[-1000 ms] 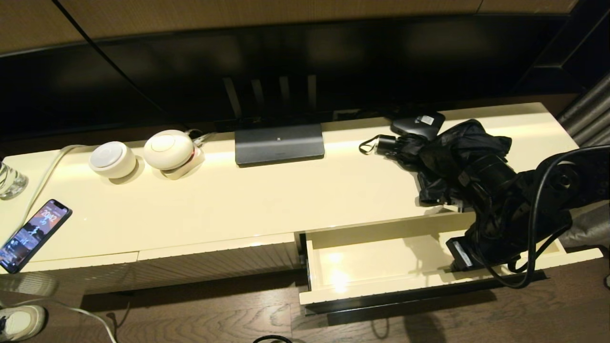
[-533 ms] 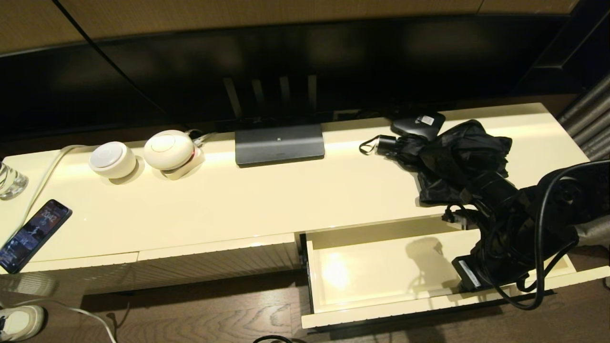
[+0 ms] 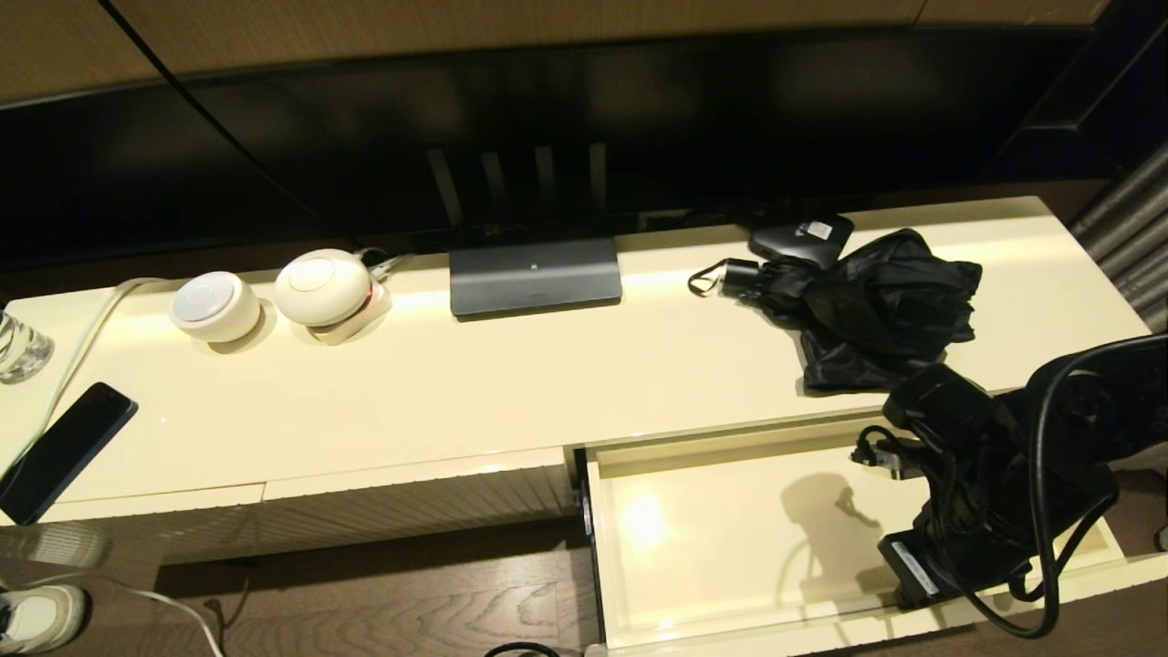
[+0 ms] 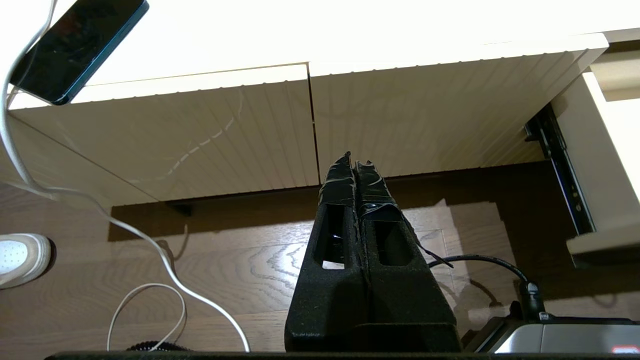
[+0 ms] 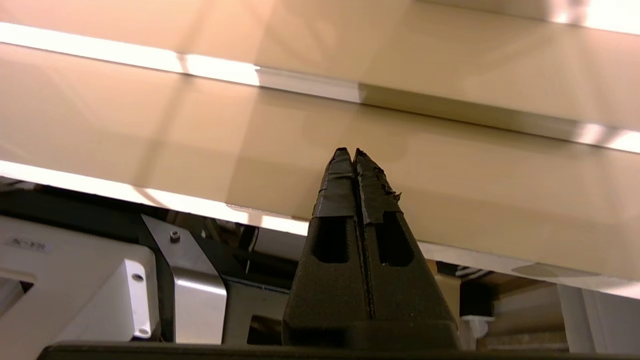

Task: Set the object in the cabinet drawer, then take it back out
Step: Open the drawer

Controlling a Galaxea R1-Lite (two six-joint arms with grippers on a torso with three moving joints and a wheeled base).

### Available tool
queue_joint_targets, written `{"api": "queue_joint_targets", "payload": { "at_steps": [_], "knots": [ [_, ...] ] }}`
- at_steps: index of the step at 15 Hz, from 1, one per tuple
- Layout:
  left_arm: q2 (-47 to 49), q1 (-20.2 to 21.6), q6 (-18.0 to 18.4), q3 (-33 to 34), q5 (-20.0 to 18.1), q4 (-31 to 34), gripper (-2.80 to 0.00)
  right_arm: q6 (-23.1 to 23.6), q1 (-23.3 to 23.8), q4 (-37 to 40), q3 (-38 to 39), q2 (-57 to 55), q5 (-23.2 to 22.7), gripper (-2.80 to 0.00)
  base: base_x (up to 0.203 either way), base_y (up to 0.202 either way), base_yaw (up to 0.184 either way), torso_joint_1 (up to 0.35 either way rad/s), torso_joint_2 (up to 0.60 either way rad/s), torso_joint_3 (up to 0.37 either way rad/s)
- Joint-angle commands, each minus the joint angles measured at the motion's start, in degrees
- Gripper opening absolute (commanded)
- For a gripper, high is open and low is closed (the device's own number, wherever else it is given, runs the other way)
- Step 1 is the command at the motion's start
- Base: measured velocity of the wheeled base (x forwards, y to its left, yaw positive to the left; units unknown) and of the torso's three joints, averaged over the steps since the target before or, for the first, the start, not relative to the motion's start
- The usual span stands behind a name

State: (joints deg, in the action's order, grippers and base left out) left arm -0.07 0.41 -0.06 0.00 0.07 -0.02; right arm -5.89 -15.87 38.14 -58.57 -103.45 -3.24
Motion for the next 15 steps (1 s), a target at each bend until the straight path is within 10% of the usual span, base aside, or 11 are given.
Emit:
{"api": "queue_joint_targets", "payload": {
  "at_steps": [1, 15],
  "knots": [
    [0.07, 0.02, -0.03, 0.18, 0.01, -0.06, -2.80, 0.00, -0.04, 0.36, 0.83, 0.27, -0.19, -2.80, 0.000, 0.000, 0.000, 0.000, 0.00, 0.000],
    [0.07, 0.02, -0.03, 0.18, 0.01, 0.02, -2.80, 0.96, 0.02, -10.93, 1.98, 5.23, 5.14, -2.80, 0.000, 0.000, 0.000, 0.000, 0.00, 0.000]
  ]
}}
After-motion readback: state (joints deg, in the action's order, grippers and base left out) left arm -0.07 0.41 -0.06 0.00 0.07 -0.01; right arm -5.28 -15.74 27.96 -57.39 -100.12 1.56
